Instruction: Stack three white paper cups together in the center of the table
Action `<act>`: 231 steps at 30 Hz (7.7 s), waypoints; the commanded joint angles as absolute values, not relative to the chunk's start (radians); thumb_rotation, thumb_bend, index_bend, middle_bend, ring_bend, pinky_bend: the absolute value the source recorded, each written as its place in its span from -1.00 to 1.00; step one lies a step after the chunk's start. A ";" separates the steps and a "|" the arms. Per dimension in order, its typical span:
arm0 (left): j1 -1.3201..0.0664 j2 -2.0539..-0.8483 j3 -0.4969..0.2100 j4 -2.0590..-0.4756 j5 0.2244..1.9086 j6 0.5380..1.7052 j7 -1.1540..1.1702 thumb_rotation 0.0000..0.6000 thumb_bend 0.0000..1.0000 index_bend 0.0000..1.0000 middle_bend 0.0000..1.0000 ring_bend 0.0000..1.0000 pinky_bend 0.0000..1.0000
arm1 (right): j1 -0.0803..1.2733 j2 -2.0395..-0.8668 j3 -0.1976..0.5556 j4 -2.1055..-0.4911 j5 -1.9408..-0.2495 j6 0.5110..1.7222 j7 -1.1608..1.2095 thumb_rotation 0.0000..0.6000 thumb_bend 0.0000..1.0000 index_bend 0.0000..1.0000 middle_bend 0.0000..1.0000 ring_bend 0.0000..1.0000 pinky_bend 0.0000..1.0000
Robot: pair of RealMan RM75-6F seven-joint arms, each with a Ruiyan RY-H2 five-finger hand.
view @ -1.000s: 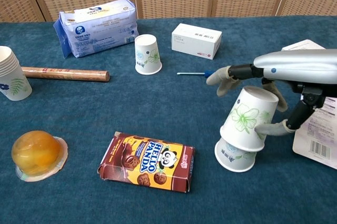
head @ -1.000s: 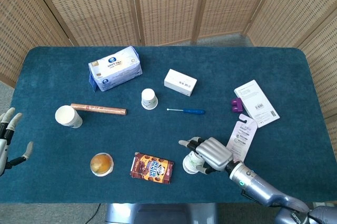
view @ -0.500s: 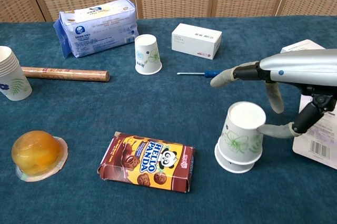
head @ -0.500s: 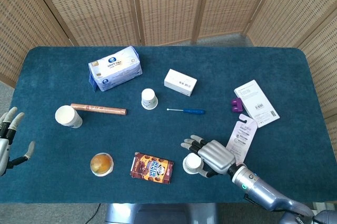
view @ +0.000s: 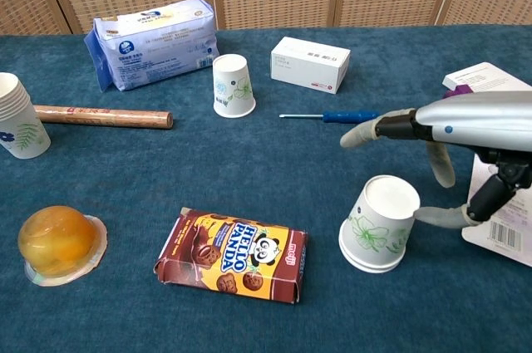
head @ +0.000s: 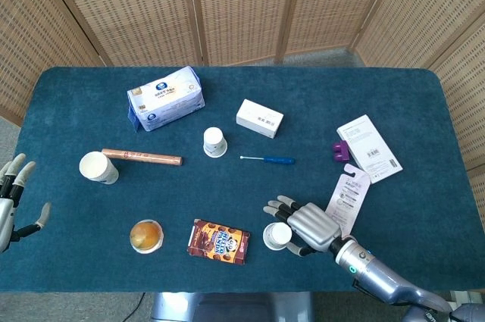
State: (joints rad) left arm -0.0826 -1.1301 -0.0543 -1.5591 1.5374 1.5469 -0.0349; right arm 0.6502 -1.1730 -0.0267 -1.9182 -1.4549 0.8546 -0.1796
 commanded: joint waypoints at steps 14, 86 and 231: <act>-0.083 -1.131 -0.053 -1.560 1.538 1.547 -0.037 -0.03 -0.06 -1.00 -1.00 -1.00 -0.59 | 0.641 -1.212 -0.056 -1.885 -1.435 0.829 -0.202 0.78 -0.15 -1.00 -0.86 -1.00 0.03; -0.076 -1.135 -0.055 -1.536 1.524 1.547 -0.052 -0.03 -0.07 -1.00 -1.00 -1.00 -0.59 | 0.965 -1.503 0.182 -1.578 -1.034 0.661 -0.262 1.00 -0.33 -0.40 -0.34 -0.38 0.41; -0.944 -1.771 -0.265 -0.981 1.260 0.717 0.086 1.00 -0.06 -1.00 -1.00 -1.00 -0.59 | 0.408 -1.168 0.209 -1.603 -1.275 1.290 -0.050 1.00 -0.10 -1.00 -0.82 -0.94 0.03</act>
